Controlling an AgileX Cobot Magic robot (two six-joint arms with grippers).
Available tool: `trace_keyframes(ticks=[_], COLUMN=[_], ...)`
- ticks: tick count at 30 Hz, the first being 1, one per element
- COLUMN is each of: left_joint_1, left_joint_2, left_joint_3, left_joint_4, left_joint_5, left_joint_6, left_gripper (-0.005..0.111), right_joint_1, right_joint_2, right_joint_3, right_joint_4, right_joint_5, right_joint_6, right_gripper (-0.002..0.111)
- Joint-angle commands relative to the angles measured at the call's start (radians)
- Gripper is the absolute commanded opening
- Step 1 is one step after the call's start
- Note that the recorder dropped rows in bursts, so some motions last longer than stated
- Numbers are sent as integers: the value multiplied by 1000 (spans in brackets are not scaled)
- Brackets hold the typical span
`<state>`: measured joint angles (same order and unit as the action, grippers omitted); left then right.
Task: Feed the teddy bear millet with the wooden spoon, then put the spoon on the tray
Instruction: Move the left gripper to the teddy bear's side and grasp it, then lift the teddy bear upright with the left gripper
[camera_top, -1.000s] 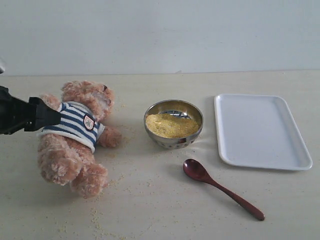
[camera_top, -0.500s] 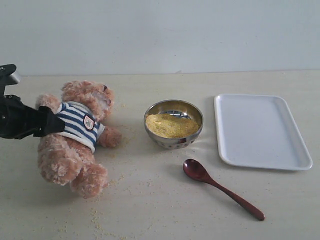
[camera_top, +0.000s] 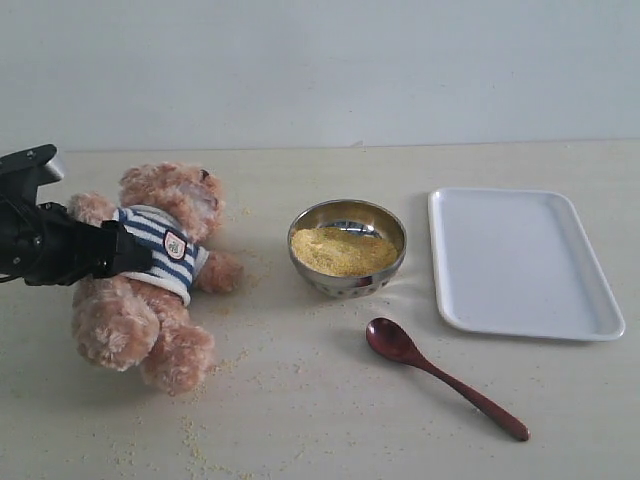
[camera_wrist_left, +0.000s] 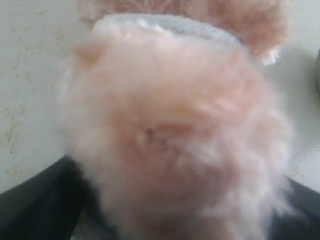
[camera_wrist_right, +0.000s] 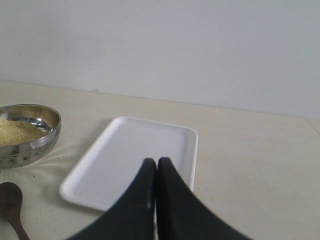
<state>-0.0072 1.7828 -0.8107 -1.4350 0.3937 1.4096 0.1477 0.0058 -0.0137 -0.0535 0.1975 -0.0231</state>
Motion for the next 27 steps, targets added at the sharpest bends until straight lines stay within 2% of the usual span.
trace_keyframes(ticks=[1,3,9,15,20,23,27], left_joint_1=[-5,-5,-5,-5,-5,-3,-3], left_joint_2=[51,65,69,-6,-124,-209,-359], left_joint_3=[-5,-5,-5,-5,2,47,143], left_joint_4=[-122,-124,-137,-99,54,117,151], left_joint_5=[4,18,68,135,223,267,231], left_joint_6=[83,86,58,60,-69,-103,-101], left_gripper=[60,50,5,5,5,5,5], right_joint_1=[-6,-6,-6,-6,-6,-6,-6], right_joint_2=[-6,-6,-6,-6,-6,-6,-6], right_joint_3=[4,4,4,4,4,4,4], right_joint_4=[-3,-3,-3,-3,-3,-3,-3], right_joint_5=[-7,-7,-7,-7,-7,-7,-7], right_joint_6=[-1,-1,-1,-1,-1,-1,-1], right_gripper=[0,0,0,0,0,0,0])
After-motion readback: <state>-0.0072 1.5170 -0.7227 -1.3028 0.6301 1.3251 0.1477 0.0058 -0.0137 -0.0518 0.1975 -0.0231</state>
